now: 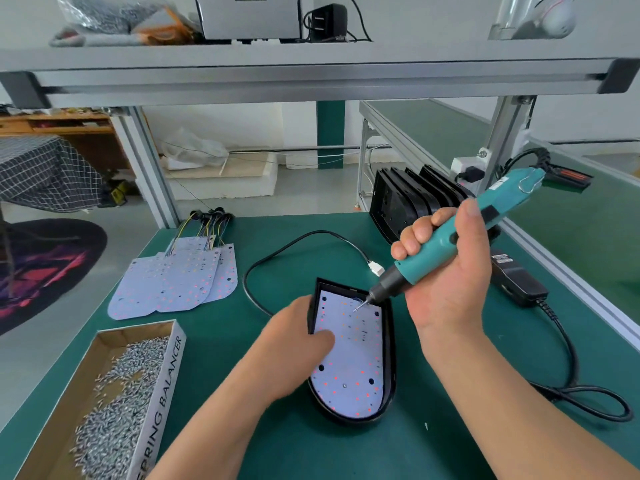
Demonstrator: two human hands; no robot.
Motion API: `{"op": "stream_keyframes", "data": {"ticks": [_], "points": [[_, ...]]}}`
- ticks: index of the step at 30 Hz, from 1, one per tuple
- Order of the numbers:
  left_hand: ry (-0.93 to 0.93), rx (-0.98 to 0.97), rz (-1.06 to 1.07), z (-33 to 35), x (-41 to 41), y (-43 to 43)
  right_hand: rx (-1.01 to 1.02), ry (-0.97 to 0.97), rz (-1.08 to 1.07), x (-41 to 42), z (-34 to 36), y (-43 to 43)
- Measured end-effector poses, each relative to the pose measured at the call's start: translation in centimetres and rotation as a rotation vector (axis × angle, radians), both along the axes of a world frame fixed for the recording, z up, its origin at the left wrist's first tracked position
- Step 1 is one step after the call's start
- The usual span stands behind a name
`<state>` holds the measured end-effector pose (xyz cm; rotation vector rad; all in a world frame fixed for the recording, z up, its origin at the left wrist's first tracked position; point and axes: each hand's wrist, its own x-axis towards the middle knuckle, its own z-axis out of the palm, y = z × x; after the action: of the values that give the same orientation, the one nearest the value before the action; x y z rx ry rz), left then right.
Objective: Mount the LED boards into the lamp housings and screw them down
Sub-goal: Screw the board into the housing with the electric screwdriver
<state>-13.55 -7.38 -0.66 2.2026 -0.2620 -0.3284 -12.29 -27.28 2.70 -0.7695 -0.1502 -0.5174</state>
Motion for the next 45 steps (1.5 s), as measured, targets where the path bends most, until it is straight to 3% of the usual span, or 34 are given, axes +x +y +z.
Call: {"op": "stream_keyframes", "data": {"ticks": [4,8,32,40,45], "points": [[0.161,-0.188,-0.094,-0.7,-1.2,-1.1,-0.018,0.021,-0.011,0.7,-0.4,0.4],[0.187,-0.273,-0.086,-1.2,-1.5,-1.7,-0.034,0.040,-0.016,1.0,-0.8,0.1],[0.186,-0.287,-0.068,-1.9,-1.4,-2.1,-0.201,0.010,0.035,0.6,-1.5,0.8],[0.168,-0.274,-0.083,-1.7,-1.5,-2.2,-0.387,-0.127,0.137,0.4,-1.4,1.7],[0.169,-0.281,-0.076,-2.0,-1.4,-2.2,-0.470,-0.102,0.052,0.4,-1.5,2.2]]}}
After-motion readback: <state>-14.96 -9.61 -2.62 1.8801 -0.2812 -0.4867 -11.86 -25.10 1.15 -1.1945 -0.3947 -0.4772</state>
